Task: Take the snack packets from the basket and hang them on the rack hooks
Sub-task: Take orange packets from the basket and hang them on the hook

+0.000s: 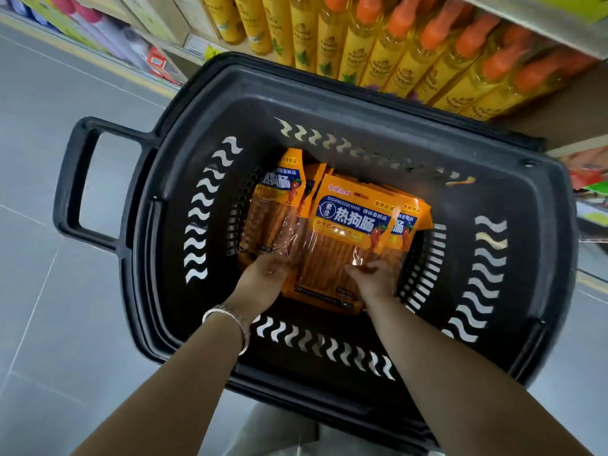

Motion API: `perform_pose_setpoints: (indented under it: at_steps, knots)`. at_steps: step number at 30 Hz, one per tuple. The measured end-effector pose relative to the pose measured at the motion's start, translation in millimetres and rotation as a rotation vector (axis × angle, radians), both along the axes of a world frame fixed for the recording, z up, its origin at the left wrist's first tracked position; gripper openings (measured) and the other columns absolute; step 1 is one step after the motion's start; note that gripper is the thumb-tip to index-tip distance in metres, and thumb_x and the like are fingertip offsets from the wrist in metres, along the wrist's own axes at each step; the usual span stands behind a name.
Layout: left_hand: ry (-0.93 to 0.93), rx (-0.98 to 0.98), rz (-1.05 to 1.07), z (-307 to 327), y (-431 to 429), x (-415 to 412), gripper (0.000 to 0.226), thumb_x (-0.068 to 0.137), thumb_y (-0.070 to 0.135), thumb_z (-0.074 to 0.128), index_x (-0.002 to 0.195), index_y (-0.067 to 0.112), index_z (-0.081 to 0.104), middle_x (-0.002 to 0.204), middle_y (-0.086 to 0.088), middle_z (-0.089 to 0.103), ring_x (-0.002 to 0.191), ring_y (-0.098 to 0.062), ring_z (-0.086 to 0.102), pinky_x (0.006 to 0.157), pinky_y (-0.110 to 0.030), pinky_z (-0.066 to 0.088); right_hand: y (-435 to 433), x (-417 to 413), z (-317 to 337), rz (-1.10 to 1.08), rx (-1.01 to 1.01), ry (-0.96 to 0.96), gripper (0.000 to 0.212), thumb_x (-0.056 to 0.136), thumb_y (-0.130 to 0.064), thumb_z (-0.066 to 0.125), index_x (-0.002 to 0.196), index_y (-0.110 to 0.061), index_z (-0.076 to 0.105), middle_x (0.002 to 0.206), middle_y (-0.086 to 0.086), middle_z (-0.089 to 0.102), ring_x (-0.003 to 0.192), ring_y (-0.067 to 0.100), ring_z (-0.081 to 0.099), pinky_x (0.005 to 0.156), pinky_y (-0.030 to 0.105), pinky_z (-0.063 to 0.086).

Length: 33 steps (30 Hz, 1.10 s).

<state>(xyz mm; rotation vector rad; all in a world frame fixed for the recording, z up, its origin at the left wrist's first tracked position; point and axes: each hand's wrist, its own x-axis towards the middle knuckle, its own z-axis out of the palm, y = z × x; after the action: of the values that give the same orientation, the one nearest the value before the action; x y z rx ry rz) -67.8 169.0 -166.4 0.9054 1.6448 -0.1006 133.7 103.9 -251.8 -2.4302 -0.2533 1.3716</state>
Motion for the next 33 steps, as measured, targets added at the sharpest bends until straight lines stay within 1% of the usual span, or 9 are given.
perform_pose_setpoints:
  at_steps: [2, 5, 9, 13, 17, 19, 22, 28, 33]
  knots:
    - [0.016, 0.003, 0.001, 0, 1, -2, 0.013, 0.093, 0.031, 0.052, 0.103, 0.039, 0.055, 0.1, 0.018, 0.057, 0.09, 0.0, 0.054, 0.064, -0.013, 0.036, 0, 6, 5, -0.023, 0.031, 0.067, 0.035, 0.076, -0.028, 0.077, 0.094, -0.019, 0.049, 0.11, 0.006, 0.058, 0.074, 0.007, 0.053, 0.057, 0.022, 0.039]
    - [0.027, -0.003, -0.011, 3, 2, -3, 0.022, 0.093, 0.032, 0.051, 0.114, 0.034, 0.055, 0.104, 0.013, 0.058, 0.086, 0.0, 0.053, 0.062, -0.014, 0.036, -2, 20, 23, -0.056, 0.072, 0.227, 0.053, 0.077, -0.034, 0.075, 0.122, -0.019, 0.05, 0.122, 0.003, 0.059, 0.1, 0.019, 0.059, 0.085, 0.036, 0.048]
    - [0.019, -0.011, -0.008, 9, 6, -1, 0.036, 0.094, 0.036, 0.05, 0.129, 0.029, 0.048, 0.11, 0.009, 0.058, 0.093, -0.008, 0.055, 0.07, -0.019, 0.038, -3, 37, 58, -0.065, 0.133, 0.378, 0.074, 0.075, -0.033, 0.075, 0.139, -0.024, 0.039, 0.135, 0.002, 0.053, 0.121, 0.023, 0.052, 0.096, 0.047, 0.044]
    - [-0.056, -0.041, 0.046, 19, 12, 11, 0.056, 0.087, 0.057, 0.053, 0.133, 0.027, 0.046, 0.12, 0.005, 0.058, 0.112, -0.016, 0.054, 0.093, -0.031, 0.041, -1, 38, 86, -0.087, 0.26, 0.609, 0.05, 0.071, -0.024, 0.073, 0.119, -0.029, 0.058, 0.121, 0.002, 0.064, 0.113, 0.024, 0.06, 0.1, 0.054, 0.041]
    - [-0.187, -0.166, 0.247, 27, 19, 24, 0.043, 0.078, 0.063, 0.061, 0.111, 0.035, 0.057, 0.111, 0.005, 0.065, 0.099, -0.019, 0.063, 0.088, -0.041, 0.051, 5, 20, 92, 0.071, 0.229, 0.706, 0.052, 0.07, -0.036, 0.075, 0.119, -0.031, 0.058, 0.118, -0.003, 0.066, 0.112, 0.018, 0.06, 0.099, 0.044, 0.042]
    - [-0.19, -0.153, 0.306, 25, 20, 26, 0.03, 0.082, 0.058, 0.061, 0.102, 0.036, 0.062, 0.11, 0.003, 0.067, 0.101, -0.023, 0.063, 0.092, -0.046, 0.049, 8, 16, 85, 0.111, 0.177, 0.682, 0.045, 0.074, -0.047, 0.071, 0.116, -0.033, 0.059, 0.116, -0.004, 0.066, 0.111, 0.017, 0.06, 0.097, 0.041, 0.042]
    - [-0.123, -0.049, 0.349, 20, 20, 26, 0.02, 0.086, 0.055, 0.058, 0.091, 0.036, 0.062, 0.094, 0.009, 0.067, 0.088, -0.015, 0.064, 0.073, -0.033, 0.05, 8, 25, 65, -0.003, 0.153, 0.413, 0.019, 0.09, -0.04, 0.055, 0.104, -0.03, 0.063, 0.113, 0.002, 0.066, 0.101, 0.018, 0.062, 0.089, 0.037, 0.048]
    - [0.04, 0.008, 0.336, 7, 22, 17, 0.019, 0.088, 0.057, 0.053, 0.087, 0.039, 0.058, 0.082, 0.014, 0.064, 0.072, -0.005, 0.06, 0.054, -0.023, 0.038, -3, 56, 13, -0.106, -0.044, 0.065, 0.041, 0.093, -0.045, 0.046, 0.113, -0.014, 0.062, 0.111, 0.01, 0.066, 0.1, 0.028, 0.062, 0.092, 0.045, 0.048]
    - [0.069, 0.02, 0.317, -3, 22, 11, 0.02, 0.086, 0.058, 0.053, 0.081, 0.039, 0.057, 0.076, 0.013, 0.065, 0.073, -0.007, 0.061, 0.059, -0.025, 0.043, 7, 54, -15, -0.118, -0.005, 0.104, 0.056, 0.084, -0.046, 0.063, 0.133, -0.021, 0.049, 0.124, 0.003, 0.058, 0.114, 0.029, 0.055, 0.095, 0.041, 0.045]
